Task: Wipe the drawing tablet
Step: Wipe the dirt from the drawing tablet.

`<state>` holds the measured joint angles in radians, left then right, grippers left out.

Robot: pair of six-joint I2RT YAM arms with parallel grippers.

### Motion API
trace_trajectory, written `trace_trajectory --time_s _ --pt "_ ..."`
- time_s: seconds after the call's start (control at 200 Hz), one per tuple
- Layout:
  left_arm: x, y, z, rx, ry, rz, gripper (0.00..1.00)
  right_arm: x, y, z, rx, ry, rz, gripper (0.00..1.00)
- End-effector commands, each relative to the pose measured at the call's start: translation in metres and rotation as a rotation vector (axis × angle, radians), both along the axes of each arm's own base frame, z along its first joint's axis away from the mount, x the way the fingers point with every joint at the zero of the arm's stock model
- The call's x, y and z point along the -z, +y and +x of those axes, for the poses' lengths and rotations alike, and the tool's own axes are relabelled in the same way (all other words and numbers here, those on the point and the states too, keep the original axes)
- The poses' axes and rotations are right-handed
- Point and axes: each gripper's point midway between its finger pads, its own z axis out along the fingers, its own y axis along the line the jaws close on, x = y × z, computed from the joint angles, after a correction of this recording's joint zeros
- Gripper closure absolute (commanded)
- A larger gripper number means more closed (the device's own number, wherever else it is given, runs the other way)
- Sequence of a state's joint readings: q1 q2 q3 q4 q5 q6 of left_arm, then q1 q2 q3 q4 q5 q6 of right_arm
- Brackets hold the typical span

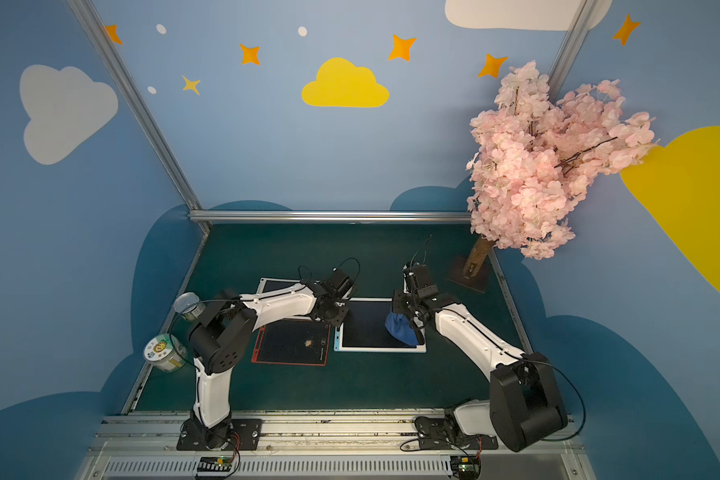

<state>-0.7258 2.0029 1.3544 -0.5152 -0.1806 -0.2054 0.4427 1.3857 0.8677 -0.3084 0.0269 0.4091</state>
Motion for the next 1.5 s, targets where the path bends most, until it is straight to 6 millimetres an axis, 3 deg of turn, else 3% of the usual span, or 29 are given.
trace_trajectory --time_s 0.0,0.145,0.32,0.425,0.515,0.611,0.826,1.071,1.496 --pt "0.01 0.005 -0.004 0.01 0.03 0.039 0.81 0.021 0.01 -0.004 -0.006 0.052 0.039 1.0" --pt "0.011 0.005 -0.005 0.012 0.034 0.037 0.82 0.047 0.013 -0.016 0.006 0.112 0.034 1.0" --pt "0.011 0.005 -0.008 0.015 0.04 0.036 0.82 0.071 0.003 -0.041 0.054 0.176 0.026 1.0" --pt "0.011 0.004 -0.009 0.015 0.041 0.032 0.82 0.086 -0.024 -0.062 0.141 0.224 -0.052 1.0" --pt "0.01 0.004 -0.009 0.017 0.04 0.031 0.82 0.086 -0.056 -0.07 0.261 0.244 -0.169 1.0" --pt "0.008 0.003 -0.01 0.019 0.036 0.028 0.82 0.084 -0.077 -0.076 0.318 0.263 -0.251 1.0" --pt "0.006 0.002 -0.011 0.021 0.034 0.03 0.82 0.058 -0.102 -0.062 0.428 0.234 -0.333 1.0" --pt "0.004 0.003 -0.012 0.025 0.032 0.039 0.82 0.052 -0.08 -0.028 0.341 0.209 -0.292 1.0" --pt "0.006 0.0 -0.016 0.028 0.039 0.043 0.83 0.067 -0.04 0.028 0.277 0.224 -0.269 1.0"
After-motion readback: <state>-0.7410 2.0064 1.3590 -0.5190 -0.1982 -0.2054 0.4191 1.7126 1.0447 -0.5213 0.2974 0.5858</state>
